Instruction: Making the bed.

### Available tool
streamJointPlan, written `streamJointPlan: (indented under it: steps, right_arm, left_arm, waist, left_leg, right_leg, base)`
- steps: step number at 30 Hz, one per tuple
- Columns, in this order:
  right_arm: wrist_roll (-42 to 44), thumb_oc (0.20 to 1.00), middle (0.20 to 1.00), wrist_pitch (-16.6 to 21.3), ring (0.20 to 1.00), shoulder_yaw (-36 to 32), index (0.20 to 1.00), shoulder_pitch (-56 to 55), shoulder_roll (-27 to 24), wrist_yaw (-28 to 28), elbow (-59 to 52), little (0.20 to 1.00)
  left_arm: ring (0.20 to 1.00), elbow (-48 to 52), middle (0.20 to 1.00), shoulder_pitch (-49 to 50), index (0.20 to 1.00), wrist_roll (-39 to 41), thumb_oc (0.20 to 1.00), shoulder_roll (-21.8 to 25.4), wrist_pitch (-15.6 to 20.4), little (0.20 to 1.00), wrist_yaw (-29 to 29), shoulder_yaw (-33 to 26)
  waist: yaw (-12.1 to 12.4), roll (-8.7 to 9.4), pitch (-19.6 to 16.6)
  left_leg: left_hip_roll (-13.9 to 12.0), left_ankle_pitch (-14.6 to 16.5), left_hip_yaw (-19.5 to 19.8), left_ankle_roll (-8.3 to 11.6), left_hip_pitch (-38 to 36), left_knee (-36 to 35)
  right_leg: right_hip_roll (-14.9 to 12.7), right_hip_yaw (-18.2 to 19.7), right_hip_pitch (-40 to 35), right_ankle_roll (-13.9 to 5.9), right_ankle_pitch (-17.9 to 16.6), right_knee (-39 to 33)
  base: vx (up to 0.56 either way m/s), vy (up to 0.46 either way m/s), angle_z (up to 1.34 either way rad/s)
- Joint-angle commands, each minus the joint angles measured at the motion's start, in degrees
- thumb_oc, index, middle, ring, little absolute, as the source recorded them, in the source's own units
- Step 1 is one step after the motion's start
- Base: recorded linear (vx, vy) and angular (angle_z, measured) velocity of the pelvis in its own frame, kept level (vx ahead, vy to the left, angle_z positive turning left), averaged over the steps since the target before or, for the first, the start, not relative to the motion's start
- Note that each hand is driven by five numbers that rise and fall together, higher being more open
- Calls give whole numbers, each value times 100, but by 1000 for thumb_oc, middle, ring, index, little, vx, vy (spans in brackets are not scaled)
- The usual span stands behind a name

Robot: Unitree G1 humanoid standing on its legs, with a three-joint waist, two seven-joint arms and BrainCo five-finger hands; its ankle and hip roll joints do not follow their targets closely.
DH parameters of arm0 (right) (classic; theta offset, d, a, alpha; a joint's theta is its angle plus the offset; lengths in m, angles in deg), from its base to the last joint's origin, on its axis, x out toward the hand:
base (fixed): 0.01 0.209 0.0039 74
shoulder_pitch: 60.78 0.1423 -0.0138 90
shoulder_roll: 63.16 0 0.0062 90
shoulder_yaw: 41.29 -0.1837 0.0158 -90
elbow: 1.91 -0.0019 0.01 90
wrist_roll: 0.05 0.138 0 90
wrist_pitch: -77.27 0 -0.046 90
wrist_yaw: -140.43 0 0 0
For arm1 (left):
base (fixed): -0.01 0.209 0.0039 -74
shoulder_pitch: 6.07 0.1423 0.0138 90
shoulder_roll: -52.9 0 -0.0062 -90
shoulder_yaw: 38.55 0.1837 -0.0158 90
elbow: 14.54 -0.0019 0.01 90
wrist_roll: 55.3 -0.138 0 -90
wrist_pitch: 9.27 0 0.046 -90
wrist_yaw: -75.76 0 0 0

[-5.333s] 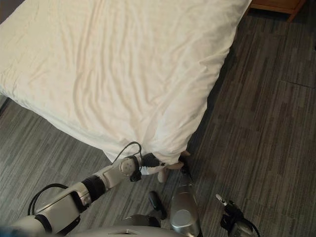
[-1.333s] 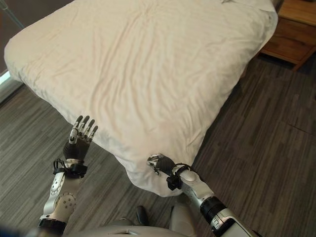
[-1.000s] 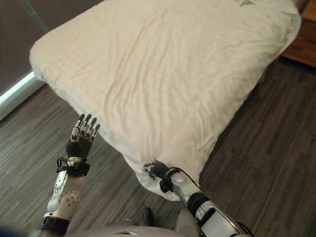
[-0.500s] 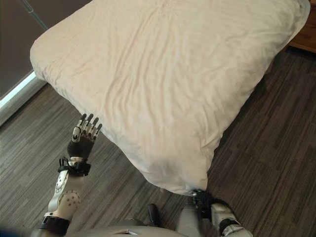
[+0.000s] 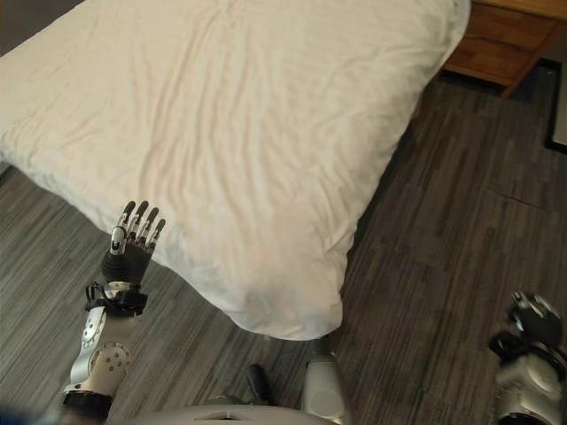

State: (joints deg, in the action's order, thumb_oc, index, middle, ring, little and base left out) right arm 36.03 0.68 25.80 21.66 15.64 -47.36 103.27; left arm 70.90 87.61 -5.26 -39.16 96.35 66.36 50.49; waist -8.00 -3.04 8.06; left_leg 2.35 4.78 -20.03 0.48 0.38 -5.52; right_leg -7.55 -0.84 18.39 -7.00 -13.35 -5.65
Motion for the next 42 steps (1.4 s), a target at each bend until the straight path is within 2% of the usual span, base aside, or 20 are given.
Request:
streamJointPlan:
  steps: [1,4,9,13,16,17,18,19,20,22,23,26,27,30,32,33,34,35,40,42]
  right_arm:
    - [-488,1000,1000,687,1000,108,1000,571,-115,-78,345,1000]
    - [-951,1000,1000,791,1000,823,1000,607,339,296,-1356,1000]
    - [-1276,1000,1000,572,1000,1668,1000,230,509,744,-1641,1000]
    - [-1608,1000,1000,511,1000,1554,1000,-238,519,697,-1453,1000]
    - [-1703,1000,1000,611,1000,1466,1000,-193,630,495,-1497,1000]
    - [-1794,1000,1000,617,1000,1456,1000,-143,610,436,-1524,1000]
    - [-1892,1000,1000,614,1000,1498,1000,-42,567,361,-1526,1000]
    - [-1895,1000,1000,613,1000,1498,1000,-32,570,358,-1525,1000]
    - [-1893,1000,1000,568,1000,1625,1000,101,569,305,-1512,1000]
    - [-1822,1000,1000,554,1000,1724,1000,148,626,313,-1438,1000]
    - [-1834,1000,1000,536,1000,1854,1000,225,664,307,-1381,1000]
    - [-1927,1000,1000,450,1000,2147,1000,305,703,444,-1432,1000]
    - [-1851,1000,1000,458,1000,2220,1000,281,742,495,-1515,1000]
    - [-1691,1000,1000,455,1000,2291,1000,124,695,620,-1578,1000]
    - [-1600,1000,1000,438,1000,2256,1000,-33,523,767,-1585,1000]
    - [-1544,1000,1000,425,1000,2406,1000,126,337,820,-1470,1000]
    - [-1541,1000,1000,429,1000,2405,1000,136,332,822,-1462,1000]
    - [-1227,1000,1000,357,1000,2496,1000,329,350,880,-1224,1000]
    - [-711,1000,1000,328,1000,2248,1000,108,616,1026,-1170,1000]
    - [-781,1000,1000,327,1000,2136,1000,40,644,947,-1212,1000]
  left_arm:
    - [1000,-1,1000,-220,1000,-416,1000,214,326,1000,-21,-104]
    - [1000,-3,1000,-169,1000,-574,1000,168,259,1000,-56,112]
    - [1000,-22,1000,-12,1000,-819,1000,175,235,1000,-105,323]
    - [1000,-50,1000,-256,1000,-1208,1000,297,287,1000,-113,513]
    - [1000,-29,1000,-922,1000,-1513,1000,707,408,1000,60,816]
    - [1000,-50,1000,-1068,1000,-1537,1000,800,426,1000,104,894]
    - [1000,-53,1000,-1187,1000,-1543,1000,894,418,1000,109,960]
    - [1000,-58,1000,-1198,1000,-1543,1000,896,419,1000,109,958]
    - [1000,14,1000,-1119,1000,-1553,1000,923,327,1000,53,962]
    - [1000,43,1000,-1038,1000,-1460,1000,887,283,1000,-12,972]
    - [1000,80,1000,-956,1000,-1307,1000,841,254,1000,-62,929]
    - [1000,62,1000,-572,1000,-880,1000,544,108,1000,-267,991]
    - [1000,40,1000,-509,1000,-725,1000,481,69,1000,-300,1060]
    - [1000,-23,1000,-526,1000,-708,1000,461,30,1000,-363,1184]
    - [1000,-66,1000,-515,1000,-807,1000,425,5,1000,-404,1263]
    - [1000,-7,1000,-546,1000,-880,1000,407,32,1000,-373,1304]
    - [1000,-9,1000,-552,1000,-881,1000,404,32,1000,-372,1302]
    - [1000,91,1000,-465,1000,-938,1000,473,49,1000,-376,1235]
    - [1000,241,1000,22,1000,-596,1000,404,-97,1000,-493,882]
    - [1000,164,1000,-24,1000,-626,1000,394,-115,1000,-480,953]
  waist:
    - [114,-63,-85]
    - [147,20,-189]
    - [170,86,-326]
    - [5,87,-307]
    - [-322,140,2]
    - [-344,126,51]
    - [-281,68,93]
    - [-273,75,85]
    - [-9,-21,47]
    - [58,12,8]
    - [163,28,-31]
    - [436,266,-274]
    - [489,332,-273]
    - [507,402,-235]
    - [580,507,-31]
    - [880,567,205]
    - [859,549,188]
    - [972,675,226]
    - [819,628,-125]
    - [745,525,-201]
  left_leg:
    - [-35,-523,587,122,450,52]
    - [-53,-509,650,98,273,52]
    - [-29,-467,737,56,-21,52]
    - [-3,-450,737,42,-79,52]
    - [-78,-547,393,-12,234,52]
    - [-153,-603,318,-38,362,52]
    - [-273,-685,169,-59,489,52]
    - [-272,-702,158,-56,512,52]
    - [-444,-751,-291,-77,534,52]
    - [-455,-657,-455,-43,424,52]
    - [-531,-700,-807,-90,402,52]
    - [-565,-846,-1450,-113,584,52]
    - [-654,-1014,-1509,11,720,68]
    - [-814,-1387,-1530,245,922,121]
    - [-1011,-1623,-1198,526,1251,590]
    - [-743,-1519,597,591,1564,1372]
    - [-754,-1520,624,591,1612,1398]
    - [-498,-971,1760,506,1496,1999]
    - [-407,-356,1802,214,718,1582]
    - [-308,-395,1710,153,462,1047]
  right_leg:
    - [239,46,-722,-204,387,65]
    - [261,66,-925,-163,438,65]
    - [252,43,-1228,-109,553,146]
    - [217,68,-1209,-130,577,293]
    - [324,587,-442,-412,181,644]
    - [372,646,-231,-442,281,890]
    - [350,347,-129,-368,596,1253]
    - [351,358,-89,-361,594,1279]
    - [-3,-676,-373,-110,1247,1933]
    - [-190,-960,-662,-142,1562,2163]
    - [-371,-1370,-901,-124,1687,2639]
    - [-326,-1635,-1808,-258,1705,2182]
    - [-118,-1601,-1920,-207,1903,1456]
    - [180,-1333,-2024,-39,1929,825]
    - [333,-1386,-2215,64,1890,477]
    - [271,-1174,-1991,154,1731,570]
    - [288,-1196,-1968,159,1719,566]
    - [160,-838,-1829,135,1569,618]
    - [306,-475,-1761,183,1467,578]
    - [383,-494,-1744,185,1440,554]
  base:
    - [1,-37,-6]
    - [4,-29,4]
    - [14,1,15]
    - [-68,38,12]
    - [-330,18,-21]
    - [-377,12,-82]
    - [-250,14,-87]
    - [-270,105,-110]
    - [-119,95,-104]
    - [-73,78,-143]
    - [-120,6,-153]
    - [-278,-169,-136]
    - [-281,-285,-100]
    - [-188,-304,-136]
    - [-341,-401,-48]
    - [-321,-140,-2]
    - [-391,-136,-56]
    - [-129,-70,-112]
    - [-16,-25,-93]
    - [-49,106,14]
